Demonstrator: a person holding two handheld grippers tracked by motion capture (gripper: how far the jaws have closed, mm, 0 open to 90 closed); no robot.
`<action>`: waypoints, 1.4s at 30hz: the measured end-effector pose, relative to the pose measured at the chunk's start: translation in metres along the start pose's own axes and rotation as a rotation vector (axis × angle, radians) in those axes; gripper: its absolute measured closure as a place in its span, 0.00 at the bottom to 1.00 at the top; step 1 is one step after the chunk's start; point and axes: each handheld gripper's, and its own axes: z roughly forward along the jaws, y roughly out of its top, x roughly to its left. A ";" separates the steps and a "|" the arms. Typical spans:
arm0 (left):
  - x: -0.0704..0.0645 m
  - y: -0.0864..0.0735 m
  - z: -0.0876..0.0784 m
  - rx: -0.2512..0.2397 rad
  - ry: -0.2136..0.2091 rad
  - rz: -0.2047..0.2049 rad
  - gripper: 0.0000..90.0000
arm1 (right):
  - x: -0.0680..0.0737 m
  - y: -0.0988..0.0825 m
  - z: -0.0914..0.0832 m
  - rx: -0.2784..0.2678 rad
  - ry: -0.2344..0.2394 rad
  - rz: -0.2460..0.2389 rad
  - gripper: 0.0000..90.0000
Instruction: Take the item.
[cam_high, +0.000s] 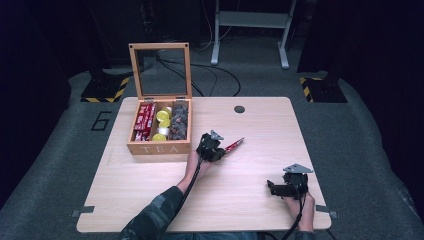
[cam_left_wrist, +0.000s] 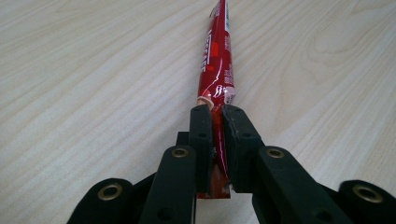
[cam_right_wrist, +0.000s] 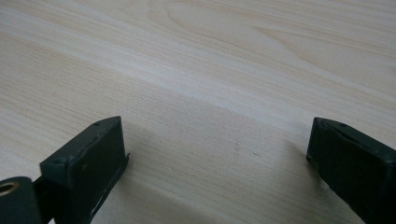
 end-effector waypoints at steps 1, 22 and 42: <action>0.000 0.000 0.000 0.004 -0.002 0.001 0.87 | 0.000 0.000 0.000 0.000 0.000 0.000 0.04; -0.021 -0.010 -0.035 -0.001 -0.044 0.059 0.19 | 0.000 0.000 0.000 -0.001 0.000 -0.006 0.05; -0.013 -0.046 -0.096 -0.032 -0.026 0.071 0.11 | 0.000 0.000 0.000 -0.002 -0.002 -0.004 0.05</action>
